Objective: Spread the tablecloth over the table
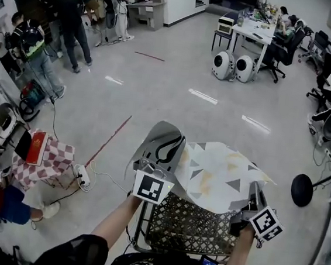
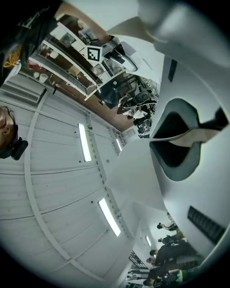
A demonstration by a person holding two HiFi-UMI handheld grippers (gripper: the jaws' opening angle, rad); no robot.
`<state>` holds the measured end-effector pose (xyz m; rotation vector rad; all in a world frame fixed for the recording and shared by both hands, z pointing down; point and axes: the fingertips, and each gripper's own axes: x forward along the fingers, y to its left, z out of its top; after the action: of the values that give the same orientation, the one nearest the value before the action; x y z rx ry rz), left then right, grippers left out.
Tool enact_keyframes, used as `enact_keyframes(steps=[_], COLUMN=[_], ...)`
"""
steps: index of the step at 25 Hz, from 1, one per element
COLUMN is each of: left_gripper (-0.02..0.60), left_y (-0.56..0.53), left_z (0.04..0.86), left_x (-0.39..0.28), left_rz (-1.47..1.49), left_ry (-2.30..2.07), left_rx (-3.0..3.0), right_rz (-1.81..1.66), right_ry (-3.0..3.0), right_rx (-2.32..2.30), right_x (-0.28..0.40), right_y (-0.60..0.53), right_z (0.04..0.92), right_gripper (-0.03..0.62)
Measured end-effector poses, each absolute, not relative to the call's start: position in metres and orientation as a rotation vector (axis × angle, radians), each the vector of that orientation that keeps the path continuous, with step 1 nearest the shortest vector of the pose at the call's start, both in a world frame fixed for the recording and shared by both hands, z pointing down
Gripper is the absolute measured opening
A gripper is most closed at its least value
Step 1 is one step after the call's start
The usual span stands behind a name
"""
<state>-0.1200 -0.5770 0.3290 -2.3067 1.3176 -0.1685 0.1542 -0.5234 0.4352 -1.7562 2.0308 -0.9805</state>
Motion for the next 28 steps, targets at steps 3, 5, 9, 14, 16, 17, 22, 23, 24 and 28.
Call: enact_keyframes(steps=[3, 5, 9, 14, 16, 17, 22, 23, 24, 28], left_gripper=[0.020, 0.020, 0.020, 0.020, 0.020, 0.020, 0.023, 0.026, 0.031, 0.037], left_y=[-0.595, -0.606, -0.623, -0.627, -0.624, -0.623, -0.630, -0.632, -0.634, -0.627], left_z=[0.333, 0.334, 0.328, 0.312, 0.301, 0.295, 0.290, 0.300, 0.314, 0.387], left_x=[-0.084, -0.064, -0.017, 0.053, 0.077, 0.086, 0.077, 0.067, 0.054, -0.011], left_rz=[-0.175, -0.167, -0.146, -0.126, -0.108, -0.098, -0.090, -0.105, -0.122, -0.098], left_ry=[1.229, 1.183, 1.080, 0.893, 0.817, 0.788, 0.824, 0.871, 0.930, 1.263], left_rx=[-2.355, -2.384, -2.429, -2.433, -2.412, -2.398, -2.414, -2.453, -2.501, -2.741], right_rz=[-0.949, -0.926, -0.889, -0.825, -0.768, -0.730, -0.544, -0.542, -0.552, -0.625], right_ry=[1.971, 1.932, 1.841, 1.686, 1.632, 1.608, 1.569, 1.576, 1.586, 1.646], right_rx=[-1.801, -1.817, -1.887, -1.969, -2.005, -2.027, -2.132, -2.132, -2.123, -2.097], right_x=[0.181, 0.195, 0.235, 0.287, 0.305, 0.313, 0.340, 0.342, 0.342, 0.326], right_y=[-0.519, -0.515, -0.499, -0.472, -0.463, -0.459, -0.448, -0.448, -0.448, -0.442], right_z=[0.438, 0.437, 0.435, 0.432, 0.429, 0.427, 0.407, 0.406, 0.406, 0.419], right_gripper=[0.015, 0.015, 0.014, 0.014, 0.014, 0.015, 0.015, 0.015, 0.016, 0.017])
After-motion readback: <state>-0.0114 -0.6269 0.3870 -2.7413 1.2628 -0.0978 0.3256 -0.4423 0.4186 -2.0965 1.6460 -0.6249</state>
